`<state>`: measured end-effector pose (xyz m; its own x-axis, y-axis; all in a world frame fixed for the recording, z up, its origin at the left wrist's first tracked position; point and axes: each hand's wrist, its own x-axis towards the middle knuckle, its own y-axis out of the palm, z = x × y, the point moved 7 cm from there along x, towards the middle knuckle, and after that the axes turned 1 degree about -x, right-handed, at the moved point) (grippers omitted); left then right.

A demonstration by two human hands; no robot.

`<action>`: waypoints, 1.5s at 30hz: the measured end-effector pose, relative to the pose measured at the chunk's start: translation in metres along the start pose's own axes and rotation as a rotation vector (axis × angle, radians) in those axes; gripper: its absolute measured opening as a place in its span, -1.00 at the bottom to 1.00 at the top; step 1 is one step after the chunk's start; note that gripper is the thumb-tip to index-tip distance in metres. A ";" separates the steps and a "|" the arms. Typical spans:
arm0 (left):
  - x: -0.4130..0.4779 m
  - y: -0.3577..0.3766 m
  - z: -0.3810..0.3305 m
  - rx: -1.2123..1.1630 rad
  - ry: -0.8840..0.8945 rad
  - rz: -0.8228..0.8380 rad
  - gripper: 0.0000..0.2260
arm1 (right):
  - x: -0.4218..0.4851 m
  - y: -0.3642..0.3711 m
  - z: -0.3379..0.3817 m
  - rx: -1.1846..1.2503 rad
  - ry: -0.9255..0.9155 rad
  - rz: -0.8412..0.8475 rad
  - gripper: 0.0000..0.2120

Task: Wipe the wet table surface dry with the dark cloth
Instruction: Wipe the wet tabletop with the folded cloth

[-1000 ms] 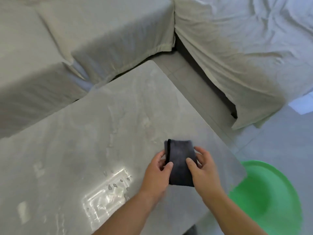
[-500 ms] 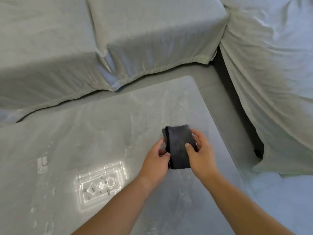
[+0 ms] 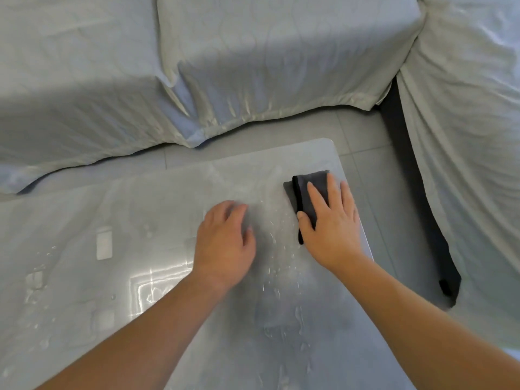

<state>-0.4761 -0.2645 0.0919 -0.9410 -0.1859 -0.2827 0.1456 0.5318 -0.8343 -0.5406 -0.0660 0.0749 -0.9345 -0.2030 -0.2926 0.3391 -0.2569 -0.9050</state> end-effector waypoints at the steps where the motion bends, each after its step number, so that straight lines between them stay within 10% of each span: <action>1: -0.007 0.001 0.014 0.082 -0.004 -0.016 -0.59 | -0.001 0.008 0.003 -0.057 -0.028 -0.007 -0.40; 16: -0.036 0.035 0.068 0.206 -0.121 0.215 -0.20 | 0.099 0.004 0.019 -0.151 0.092 -0.086 -0.40; 22: -0.036 0.035 0.067 0.210 -0.149 0.199 -0.20 | 0.031 0.034 0.045 -0.305 -0.373 0.044 -0.44; 28: -0.037 0.040 0.069 0.243 -0.119 0.101 -0.25 | 0.091 0.020 0.048 -0.191 -0.024 -0.105 -0.43; 33: -0.038 0.041 0.070 0.236 -0.117 0.102 -0.26 | 0.018 0.049 0.077 -0.347 -0.544 0.027 -0.45; 39: -0.037 0.039 0.072 0.182 -0.120 0.186 -0.22 | 0.099 0.022 0.071 -0.165 -0.059 -0.099 -0.44; 45: -0.037 0.041 0.073 0.169 -0.128 0.215 -0.15 | 0.023 0.056 0.091 -0.377 -0.621 0.048 -0.45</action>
<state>-0.4133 -0.2965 0.0335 -0.8388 -0.1922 -0.5094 0.3960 0.4268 -0.8131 -0.5333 -0.1715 0.0455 -0.6478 -0.7332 -0.2069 0.2134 0.0860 -0.9732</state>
